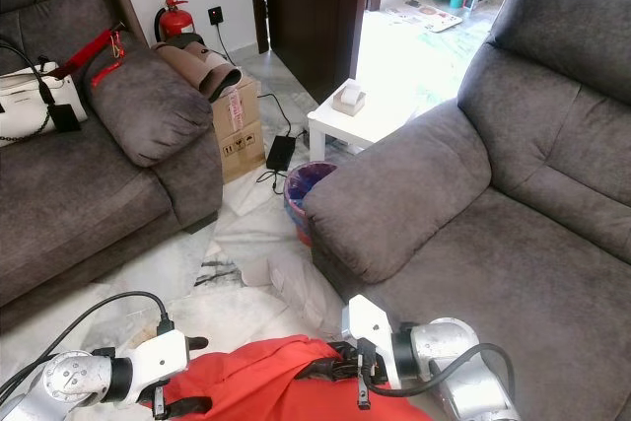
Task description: Move the pillow to the sofa from floor
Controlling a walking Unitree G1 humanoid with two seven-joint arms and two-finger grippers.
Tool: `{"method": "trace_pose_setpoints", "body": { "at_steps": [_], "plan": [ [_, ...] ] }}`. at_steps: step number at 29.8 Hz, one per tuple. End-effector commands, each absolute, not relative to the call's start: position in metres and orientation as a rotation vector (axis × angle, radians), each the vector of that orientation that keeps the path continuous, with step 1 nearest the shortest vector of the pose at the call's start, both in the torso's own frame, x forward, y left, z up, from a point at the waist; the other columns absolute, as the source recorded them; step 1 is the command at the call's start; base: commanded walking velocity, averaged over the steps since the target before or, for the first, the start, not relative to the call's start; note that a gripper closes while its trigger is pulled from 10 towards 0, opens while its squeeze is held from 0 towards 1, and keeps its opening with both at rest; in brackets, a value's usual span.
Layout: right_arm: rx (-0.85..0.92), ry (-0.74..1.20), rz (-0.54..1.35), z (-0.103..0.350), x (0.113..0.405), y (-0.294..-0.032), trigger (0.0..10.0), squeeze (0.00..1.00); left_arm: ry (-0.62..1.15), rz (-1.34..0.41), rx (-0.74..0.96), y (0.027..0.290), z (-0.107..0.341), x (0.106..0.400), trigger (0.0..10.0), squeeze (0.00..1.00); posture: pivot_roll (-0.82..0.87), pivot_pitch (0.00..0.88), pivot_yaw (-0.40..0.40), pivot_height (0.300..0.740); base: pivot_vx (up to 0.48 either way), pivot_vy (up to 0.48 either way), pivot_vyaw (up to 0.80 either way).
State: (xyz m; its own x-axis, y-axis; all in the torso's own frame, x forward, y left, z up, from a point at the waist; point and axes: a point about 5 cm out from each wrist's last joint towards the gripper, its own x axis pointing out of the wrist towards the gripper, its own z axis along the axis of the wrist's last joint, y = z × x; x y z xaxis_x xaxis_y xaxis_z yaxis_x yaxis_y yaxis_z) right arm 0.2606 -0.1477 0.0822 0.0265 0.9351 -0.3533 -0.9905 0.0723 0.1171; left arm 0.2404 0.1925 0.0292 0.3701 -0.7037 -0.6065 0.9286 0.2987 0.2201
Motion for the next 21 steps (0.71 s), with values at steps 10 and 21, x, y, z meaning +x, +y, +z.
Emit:
{"method": "trace_pose_setpoints", "body": {
  "at_steps": [10, 21],
  "plan": [
    [-0.16, 0.263, 1.558, 0.105, 0.261, -0.139, 10.0, 0.0, 0.531, -1.222, 0.623, 0.2, 0.02, 0.222, 10.0, 0.0, 0.13, 0.114, 0.011, 0.74, 0.0, 0.0, 0.0],
    [-0.151, 0.263, 1.533, 0.101, 0.263, -0.138, 10.0, 0.0, 0.298, -1.151, 0.609, 0.183, 0.061, 0.238, 10.0, 0.0, 0.14, 0.116, 0.008, 0.74, 0.0, 0.0, 0.0]
  ]
}}
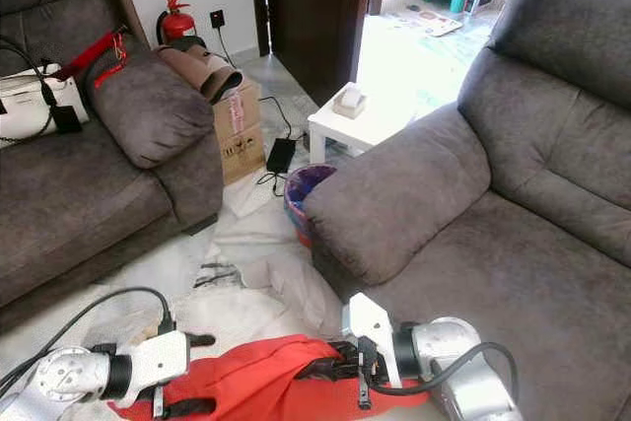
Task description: Move the pillow to the sofa from floor
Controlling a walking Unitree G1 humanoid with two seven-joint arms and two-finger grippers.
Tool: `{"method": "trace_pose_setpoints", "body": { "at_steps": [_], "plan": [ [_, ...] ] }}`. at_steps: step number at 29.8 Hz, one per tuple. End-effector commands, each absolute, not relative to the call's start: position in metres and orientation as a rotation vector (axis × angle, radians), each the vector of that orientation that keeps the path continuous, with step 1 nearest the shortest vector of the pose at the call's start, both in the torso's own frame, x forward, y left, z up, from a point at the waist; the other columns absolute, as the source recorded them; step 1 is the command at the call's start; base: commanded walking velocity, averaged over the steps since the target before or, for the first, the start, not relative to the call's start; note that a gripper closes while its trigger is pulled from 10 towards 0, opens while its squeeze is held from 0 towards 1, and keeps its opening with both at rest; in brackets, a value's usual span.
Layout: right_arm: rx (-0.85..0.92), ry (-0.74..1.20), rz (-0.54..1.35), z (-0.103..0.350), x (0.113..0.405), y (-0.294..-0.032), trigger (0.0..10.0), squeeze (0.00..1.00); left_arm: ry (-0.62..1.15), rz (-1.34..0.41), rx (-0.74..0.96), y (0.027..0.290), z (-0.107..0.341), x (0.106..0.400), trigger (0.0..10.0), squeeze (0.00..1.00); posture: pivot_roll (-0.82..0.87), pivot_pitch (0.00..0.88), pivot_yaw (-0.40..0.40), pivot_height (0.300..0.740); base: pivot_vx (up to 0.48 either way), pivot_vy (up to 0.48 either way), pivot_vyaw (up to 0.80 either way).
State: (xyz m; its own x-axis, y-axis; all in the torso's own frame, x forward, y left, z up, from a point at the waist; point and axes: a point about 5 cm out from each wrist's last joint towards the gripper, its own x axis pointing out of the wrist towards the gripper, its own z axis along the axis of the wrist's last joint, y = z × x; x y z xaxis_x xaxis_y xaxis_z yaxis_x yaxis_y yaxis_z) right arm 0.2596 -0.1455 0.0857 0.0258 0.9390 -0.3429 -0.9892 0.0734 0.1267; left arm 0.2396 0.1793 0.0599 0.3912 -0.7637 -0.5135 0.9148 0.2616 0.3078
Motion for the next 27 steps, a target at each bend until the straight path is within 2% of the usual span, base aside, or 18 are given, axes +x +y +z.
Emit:
{"method": "trace_pose_setpoints", "body": {
  "at_steps": [1, 11, 14, 20, 27],
  "plan": [
    [-0.15, 0.264, 1.536, 0.101, 0.263, -0.137, 10.0, 0.0, 0.308, -1.174, 0.603, 0.181, 0.062, 0.235, 10.0, 0.0, 0.14, 0.117, 0.008, 0.74, 0.0, 0.0, 0.0],
    [-0.151, 0.258, 1.545, 0.1, 0.264, -0.13, 10.0, 0.0, 0.42, -1.303, 0.523, 0.174, 0.056, 0.219, 10.0, 0.0, 0.15, 0.119, 0.014, 0.74, 0.0, 0.0, 0.0],
    [-0.151, 0.256, 1.549, 0.1, 0.264, -0.128, 10.0, 0.0, 0.441, -1.311, 0.548, 0.176, 0.054, 0.218, 10.0, 0.0, 0.14, 0.118, 0.015, 0.74, 0.0, 0.0, 0.0],
    [-0.158, 0.245, 1.565, 0.103, 0.262, -0.127, 10.0, 0.0, 0.354, -1.153, 0.686, 0.183, 0.048, 0.236, 10.0, 0.0, 0.14, 0.119, 0.017, 0.74, 0.0, 0.0, 0.0],
    [-0.163, 0.237, 1.593, 0.11, 0.257, -0.13, 10.0, 0.0, 0.403, -1.126, 0.648, 0.186, 0.035, 0.23, 10.0, 0.0, 0.13, 0.12, 0.017, 0.74, 0.0, 0.0, 0.0]
  ]
}}
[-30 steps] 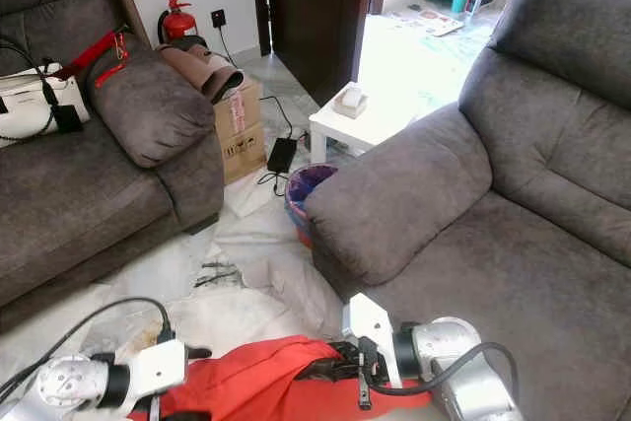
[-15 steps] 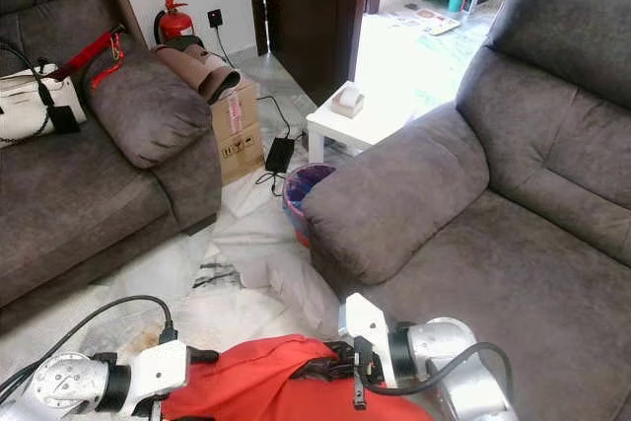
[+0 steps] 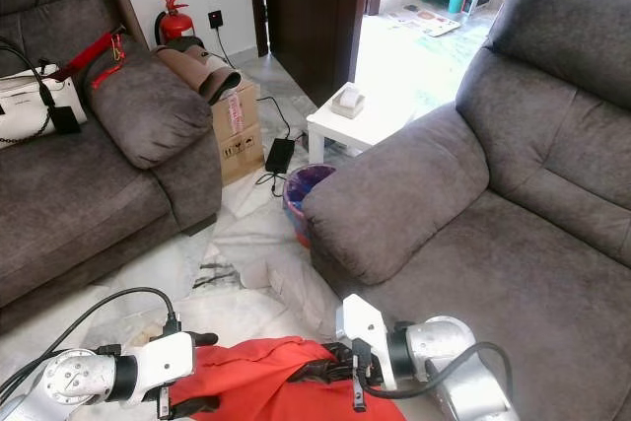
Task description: Move the pillow to the sofa from floor
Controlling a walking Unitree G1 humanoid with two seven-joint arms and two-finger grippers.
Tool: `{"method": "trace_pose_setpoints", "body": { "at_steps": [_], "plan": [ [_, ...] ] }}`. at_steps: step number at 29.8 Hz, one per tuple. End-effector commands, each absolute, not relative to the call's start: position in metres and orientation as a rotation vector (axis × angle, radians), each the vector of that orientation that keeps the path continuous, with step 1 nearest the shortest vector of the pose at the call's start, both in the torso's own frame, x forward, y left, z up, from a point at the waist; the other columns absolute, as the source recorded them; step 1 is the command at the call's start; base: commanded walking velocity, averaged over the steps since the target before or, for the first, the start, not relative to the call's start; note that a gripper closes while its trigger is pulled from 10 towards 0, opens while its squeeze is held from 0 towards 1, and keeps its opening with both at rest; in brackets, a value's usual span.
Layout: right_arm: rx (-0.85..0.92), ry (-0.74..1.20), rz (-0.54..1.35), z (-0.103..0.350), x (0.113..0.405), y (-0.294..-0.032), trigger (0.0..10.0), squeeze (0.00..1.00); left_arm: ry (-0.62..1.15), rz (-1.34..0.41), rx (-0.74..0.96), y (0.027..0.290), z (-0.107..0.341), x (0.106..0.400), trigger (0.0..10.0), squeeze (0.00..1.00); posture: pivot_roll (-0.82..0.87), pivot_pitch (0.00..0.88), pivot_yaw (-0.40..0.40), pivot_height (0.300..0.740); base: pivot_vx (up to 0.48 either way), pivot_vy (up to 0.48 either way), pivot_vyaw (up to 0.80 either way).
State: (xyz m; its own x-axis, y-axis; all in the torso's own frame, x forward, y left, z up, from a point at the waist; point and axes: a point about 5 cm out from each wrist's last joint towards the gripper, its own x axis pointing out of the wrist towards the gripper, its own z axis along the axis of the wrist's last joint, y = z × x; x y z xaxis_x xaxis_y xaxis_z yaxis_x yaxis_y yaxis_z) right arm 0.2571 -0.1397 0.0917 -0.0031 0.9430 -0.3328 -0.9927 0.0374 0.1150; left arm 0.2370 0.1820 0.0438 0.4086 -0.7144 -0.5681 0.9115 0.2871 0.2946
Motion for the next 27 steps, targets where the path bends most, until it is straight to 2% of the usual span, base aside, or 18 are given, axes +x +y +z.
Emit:
{"method": "trace_pose_setpoints", "body": {
  "at_steps": [1, 6, 10, 18, 27],
  "plan": [
    [-0.166, 0.241, 1.593, 0.109, 0.257, -0.131, 10.0, 0.0, 0.428, -1.13, 0.637, 0.189, 0.031, 0.228, 10.0, 0.0, 0.13, 0.12, 0.017, 0.74, 0.0, 0.0, 0.0],
    [-0.171, 0.242, 1.591, 0.111, 0.256, -0.133, 10.0, 0.0, 0.532, -1.138, 0.656, 0.201, 0.012, 0.215, 10.0, 0.0, 0.13, 0.115, 0.016, 0.74, 0.0, 0.0, 0.0],
    [-0.17, 0.239, 1.611, 0.116, 0.252, -0.135, 10.0, 0.0, 0.581, -1.078, 0.758, 0.214, -0.003, 0.209, 10.0, 0.0, 0.12, 0.111, 0.011, 0.74, 0.0, 0.0, 0.0],
    [-0.159, 0.241, 1.624, 0.12, 0.246, -0.142, 10.0, 0.0, 0.554, -0.958, 0.818, 0.222, -0.009, 0.213, 10.0, 0.0, 0.12, 0.114, 0.003, 0.74, 0.0, 0.0, 0.0],
    [-0.162, 0.248, 1.622, 0.126, 0.244, -0.147, 10.0, 0.0, 0.59, -0.919, 0.847, 0.23, -0.019, 0.207, 10.0, 0.0, 0.11, 0.126, -0.005, 0.74, 0.0, 0.0, 0.0]
  ]
}}
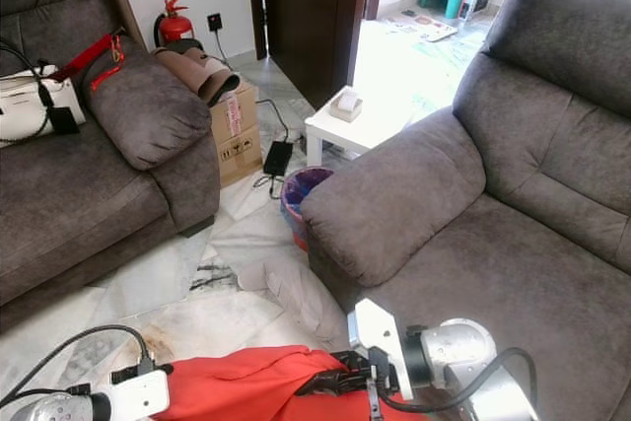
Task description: Move the pillow to the sofa from floor
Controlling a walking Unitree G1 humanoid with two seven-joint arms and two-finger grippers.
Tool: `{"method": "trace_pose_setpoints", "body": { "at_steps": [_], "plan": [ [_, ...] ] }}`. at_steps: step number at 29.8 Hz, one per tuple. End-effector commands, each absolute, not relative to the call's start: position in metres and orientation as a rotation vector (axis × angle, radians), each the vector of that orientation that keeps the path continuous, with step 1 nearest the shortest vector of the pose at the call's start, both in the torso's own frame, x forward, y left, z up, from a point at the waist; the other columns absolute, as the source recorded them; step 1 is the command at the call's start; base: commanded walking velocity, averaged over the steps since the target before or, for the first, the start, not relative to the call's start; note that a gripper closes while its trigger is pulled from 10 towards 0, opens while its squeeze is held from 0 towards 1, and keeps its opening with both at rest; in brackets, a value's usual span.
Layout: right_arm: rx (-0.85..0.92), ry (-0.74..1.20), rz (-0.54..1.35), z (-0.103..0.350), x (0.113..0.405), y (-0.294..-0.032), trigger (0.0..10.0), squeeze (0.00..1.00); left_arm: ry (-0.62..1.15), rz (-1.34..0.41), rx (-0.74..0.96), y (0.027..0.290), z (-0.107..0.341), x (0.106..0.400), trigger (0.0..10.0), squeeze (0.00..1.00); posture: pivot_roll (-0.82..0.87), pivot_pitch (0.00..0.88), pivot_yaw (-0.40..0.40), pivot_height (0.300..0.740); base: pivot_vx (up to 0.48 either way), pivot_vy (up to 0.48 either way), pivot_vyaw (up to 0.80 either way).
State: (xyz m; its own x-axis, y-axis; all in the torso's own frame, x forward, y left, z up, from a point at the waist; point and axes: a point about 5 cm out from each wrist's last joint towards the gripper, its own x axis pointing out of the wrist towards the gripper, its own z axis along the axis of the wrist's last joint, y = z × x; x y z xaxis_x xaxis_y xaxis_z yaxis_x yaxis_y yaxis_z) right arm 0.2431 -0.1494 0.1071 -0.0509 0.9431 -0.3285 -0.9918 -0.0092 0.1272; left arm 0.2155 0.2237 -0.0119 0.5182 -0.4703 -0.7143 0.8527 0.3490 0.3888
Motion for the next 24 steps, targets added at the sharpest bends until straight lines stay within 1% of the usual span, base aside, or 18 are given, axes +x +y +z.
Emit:
{"method": "trace_pose_setpoints", "body": {
  "at_steps": [1, 2, 3, 12, 18, 24],
  "plan": [
    [-0.162, 0.252, 1.618, 0.126, 0.244, -0.148, 10.0, 0.0, 0.598, -0.912, 0.86, 0.232, -0.02, 0.207, 10.0, 0.0, 0.11, 0.128, -0.006, 0.74, 0.0, 0.0, 0.0],
    [-0.162, 0.259, 1.613, 0.125, 0.244, -0.15, 10.0, 0.0, 0.614, -0.907, 0.874, 0.236, -0.022, 0.205, 3.5, 0.0, 0.11, 0.128, -0.007, 0.74, 0.0, 0.0, 0.0],
    [-0.162, 0.261, 1.612, 0.125, 0.244, -0.15, 10.0, 0.0, 0.619, -0.906, 0.876, 0.237, -0.023, 0.205, 0.0, 0.0, 0.11, 0.128, -0.007, 0.74, 0.0, 0.0, 0.0],
    [-0.164, 0.28, 1.606, 0.123, 0.244, -0.152, 10.0, 0.0, 0.618, -0.932, 0.917, 0.241, -0.023, 0.203, 0.0, 0.0, 0.11, 0.131, -0.01, 0.74, 0.0, 0.0, 0.0],
    [-0.169, 0.282, 1.613, 0.124, 0.243, -0.151, 10.0, 0.0, 0.602, -0.907, 0.976, 0.243, -0.023, 0.208, 0.0, 0.0, 0.11, 0.138, -0.011, 0.74, 0.0, 0.0, 0.0],
    [-0.17, 0.283, 1.615, 0.125, 0.242, -0.15, 10.0, 0.0, 0.596, -0.914, 0.994, 0.242, -0.023, 0.21, 0.0, 0.0, 0.11, 0.141, -0.011, 0.74, 0.0, 0.0, 0.0]
  ]
}}
